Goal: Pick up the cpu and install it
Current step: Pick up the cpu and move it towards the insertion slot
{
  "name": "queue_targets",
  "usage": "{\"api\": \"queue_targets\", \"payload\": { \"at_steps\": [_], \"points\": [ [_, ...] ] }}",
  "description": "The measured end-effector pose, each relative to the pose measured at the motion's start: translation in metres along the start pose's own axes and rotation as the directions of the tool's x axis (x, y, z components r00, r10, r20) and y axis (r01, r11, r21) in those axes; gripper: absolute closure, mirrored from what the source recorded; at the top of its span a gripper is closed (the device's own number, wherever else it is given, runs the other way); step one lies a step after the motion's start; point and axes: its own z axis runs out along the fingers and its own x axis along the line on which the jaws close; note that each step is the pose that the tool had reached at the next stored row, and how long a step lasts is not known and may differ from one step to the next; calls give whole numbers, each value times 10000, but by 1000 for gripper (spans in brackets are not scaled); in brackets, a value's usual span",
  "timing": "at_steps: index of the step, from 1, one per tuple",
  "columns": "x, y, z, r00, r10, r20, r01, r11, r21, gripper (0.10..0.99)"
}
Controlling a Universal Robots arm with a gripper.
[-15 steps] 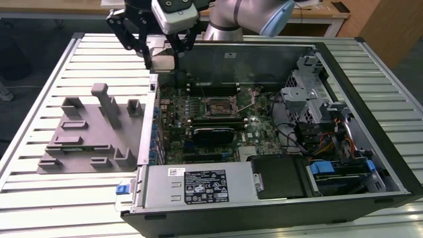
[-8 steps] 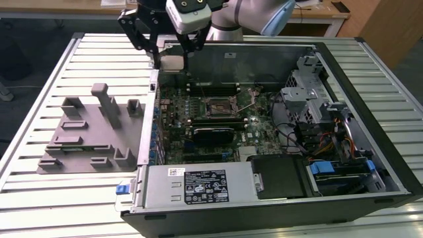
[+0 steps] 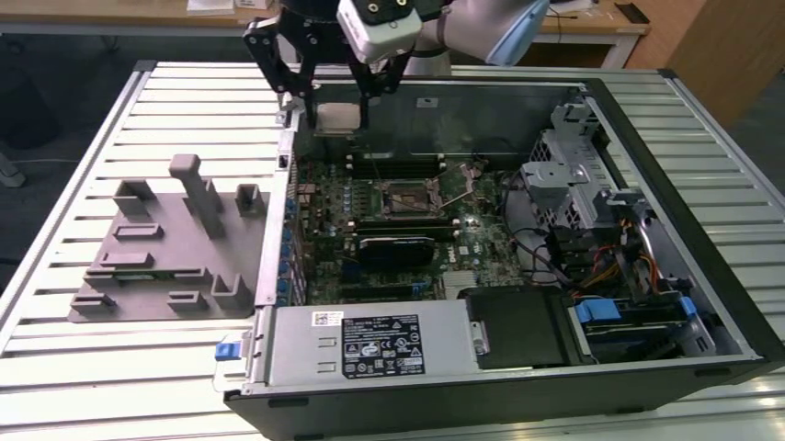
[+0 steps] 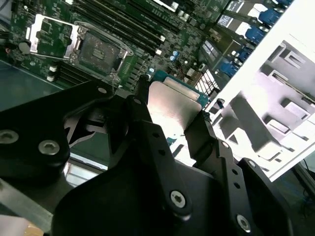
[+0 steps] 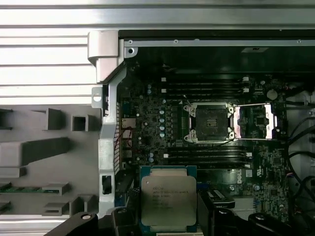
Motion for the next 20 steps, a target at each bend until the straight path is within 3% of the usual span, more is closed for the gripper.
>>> {"api": "queue_targets", "payload": {
  "at_steps": [7,20],
  "points": [
    [-207,6,3,10000,1,-9,-1,10000,0,545],
    [-665,19,9,10000,2,-31,-2,10000,1,545]
  ]
}}
